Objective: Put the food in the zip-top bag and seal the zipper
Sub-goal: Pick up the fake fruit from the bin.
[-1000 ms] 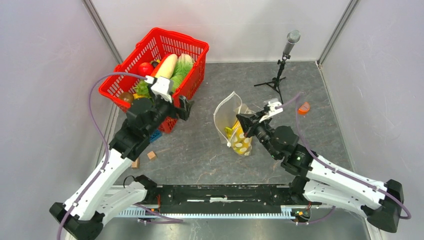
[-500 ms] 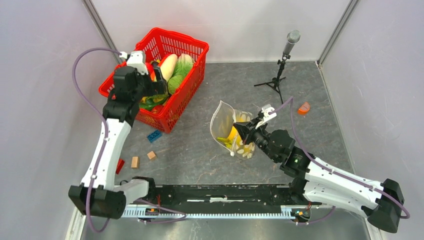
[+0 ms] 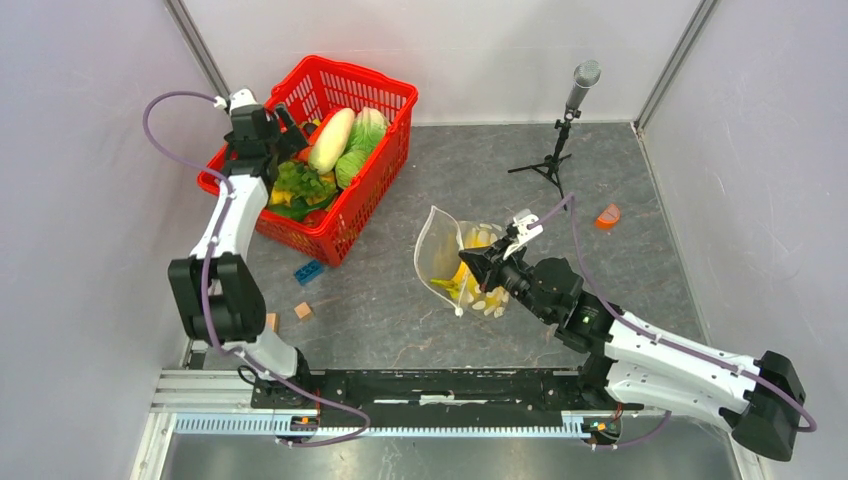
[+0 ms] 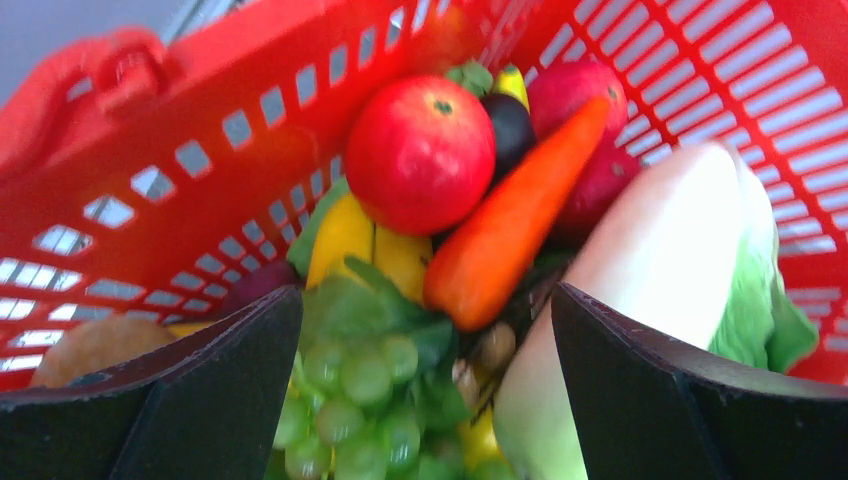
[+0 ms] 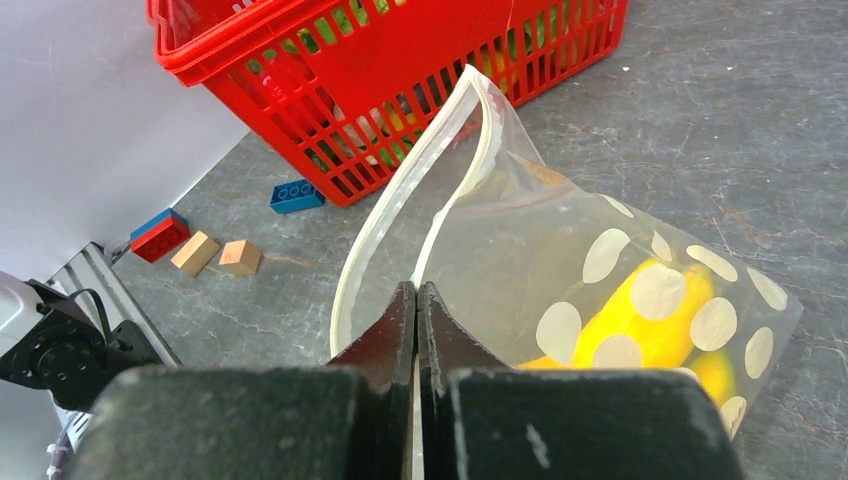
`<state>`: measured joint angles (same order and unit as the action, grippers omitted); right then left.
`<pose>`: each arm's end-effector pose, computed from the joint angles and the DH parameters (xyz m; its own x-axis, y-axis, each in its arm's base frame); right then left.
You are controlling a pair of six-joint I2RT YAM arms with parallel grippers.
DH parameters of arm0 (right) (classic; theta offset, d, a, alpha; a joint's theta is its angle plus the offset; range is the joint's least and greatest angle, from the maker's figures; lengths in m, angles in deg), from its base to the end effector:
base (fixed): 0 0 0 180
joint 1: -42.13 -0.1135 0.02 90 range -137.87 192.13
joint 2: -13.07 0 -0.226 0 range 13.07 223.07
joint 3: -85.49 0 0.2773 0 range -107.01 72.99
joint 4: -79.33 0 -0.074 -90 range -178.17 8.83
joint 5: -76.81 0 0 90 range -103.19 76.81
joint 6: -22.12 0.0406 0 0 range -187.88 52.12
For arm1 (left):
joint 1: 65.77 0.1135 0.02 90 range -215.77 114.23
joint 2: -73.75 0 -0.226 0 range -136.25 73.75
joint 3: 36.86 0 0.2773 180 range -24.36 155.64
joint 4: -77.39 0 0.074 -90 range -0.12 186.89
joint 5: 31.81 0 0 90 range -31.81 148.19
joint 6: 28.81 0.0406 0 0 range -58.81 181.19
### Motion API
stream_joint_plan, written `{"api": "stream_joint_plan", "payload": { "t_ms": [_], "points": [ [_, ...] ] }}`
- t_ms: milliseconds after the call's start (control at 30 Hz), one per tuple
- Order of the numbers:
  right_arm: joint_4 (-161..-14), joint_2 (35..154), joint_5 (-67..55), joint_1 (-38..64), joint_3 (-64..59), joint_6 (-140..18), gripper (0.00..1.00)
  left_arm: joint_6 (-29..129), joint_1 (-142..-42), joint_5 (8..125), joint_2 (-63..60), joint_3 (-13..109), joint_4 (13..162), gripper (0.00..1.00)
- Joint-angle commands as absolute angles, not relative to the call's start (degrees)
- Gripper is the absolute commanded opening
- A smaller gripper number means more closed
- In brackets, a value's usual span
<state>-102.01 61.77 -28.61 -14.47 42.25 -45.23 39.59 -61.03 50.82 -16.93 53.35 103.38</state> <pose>0.1520 0.2109 0.2488 -0.2902 0.2343 -0.9278 -0.5928 0.7172 0.3665 0.4005 0.0384 0.2863 -0.3406 -0.3946 -0.8534 -0.3461 0.8966 -0.2764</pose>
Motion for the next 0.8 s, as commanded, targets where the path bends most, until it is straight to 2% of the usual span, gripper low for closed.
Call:
{"api": "stream_joint_plan", "payload": {
  "t_ms": [0, 500, 600, 767],
  "points": [
    [-105.3, 62.5, -27.6, -14.5, 39.7, -45.3, 0.00, 35.6, -60.8, 43.6, -22.1, 61.0, 96.7, 1.00],
    [-105.7, 65.5, -27.6, -14.6, 38.4, -45.3, 0.00, 37.4, -60.8, 48.1, -42.3, 75.1, 102.9, 0.98],
    [-105.8, 65.8, -27.9, -14.5, 38.3, -45.2, 0.00, 37.6, -60.8, 47.8, -42.5, 74.5, 104.2, 0.89],
    [-105.6, 65.9, -27.8, -14.4, 38.1, -44.8, 0.00, 37.8, -60.8, 48.0, -35.5, 66.2, 97.5, 0.63]
  ]
}}
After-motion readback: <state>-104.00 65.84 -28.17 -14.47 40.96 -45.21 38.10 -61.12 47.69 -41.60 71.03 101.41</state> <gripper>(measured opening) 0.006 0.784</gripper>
